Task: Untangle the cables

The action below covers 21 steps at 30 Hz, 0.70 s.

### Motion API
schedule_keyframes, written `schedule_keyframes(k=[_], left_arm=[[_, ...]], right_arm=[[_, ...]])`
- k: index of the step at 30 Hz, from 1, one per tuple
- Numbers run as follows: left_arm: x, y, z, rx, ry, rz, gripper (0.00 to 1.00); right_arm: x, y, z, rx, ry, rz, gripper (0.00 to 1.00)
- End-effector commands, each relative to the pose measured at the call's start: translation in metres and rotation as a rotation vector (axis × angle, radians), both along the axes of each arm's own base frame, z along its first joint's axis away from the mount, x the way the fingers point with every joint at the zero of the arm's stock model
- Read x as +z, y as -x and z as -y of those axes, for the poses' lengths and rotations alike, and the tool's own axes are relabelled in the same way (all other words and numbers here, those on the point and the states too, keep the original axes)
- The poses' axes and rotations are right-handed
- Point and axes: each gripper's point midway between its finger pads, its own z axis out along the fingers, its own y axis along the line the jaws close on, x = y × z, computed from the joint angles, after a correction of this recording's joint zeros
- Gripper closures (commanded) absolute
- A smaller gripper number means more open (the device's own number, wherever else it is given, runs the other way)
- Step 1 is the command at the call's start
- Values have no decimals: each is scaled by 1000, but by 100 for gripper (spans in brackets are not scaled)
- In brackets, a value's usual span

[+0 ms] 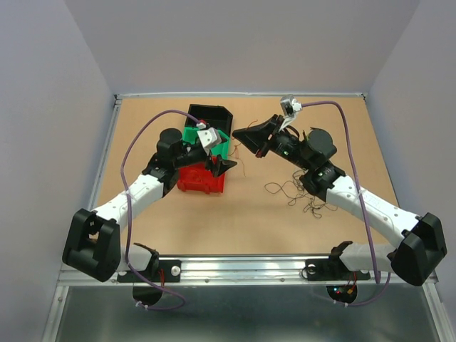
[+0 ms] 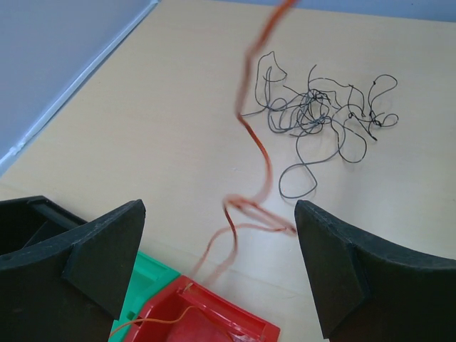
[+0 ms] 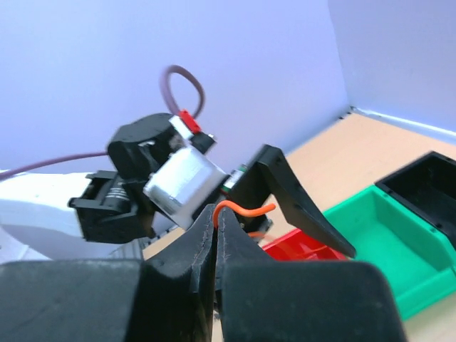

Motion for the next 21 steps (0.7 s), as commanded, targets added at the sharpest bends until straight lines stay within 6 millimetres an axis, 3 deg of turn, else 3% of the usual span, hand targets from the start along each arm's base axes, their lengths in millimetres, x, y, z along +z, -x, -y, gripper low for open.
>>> schedule_keyframes(k=[1,17,19,21], left_arm=[[4,5,6,-49,20,36,2],[3,7,12,-97,14,17,4],[2,6,13,-96,14,8,16],[4,5,15,-106,20,2,37]], right_arm=[[60,17,0,59,-120,111,100],[65,21,-4,93,-149,112,99],[67,22,-4,102,-159,113,99],[67,22,-4,105,-166,111,99]])
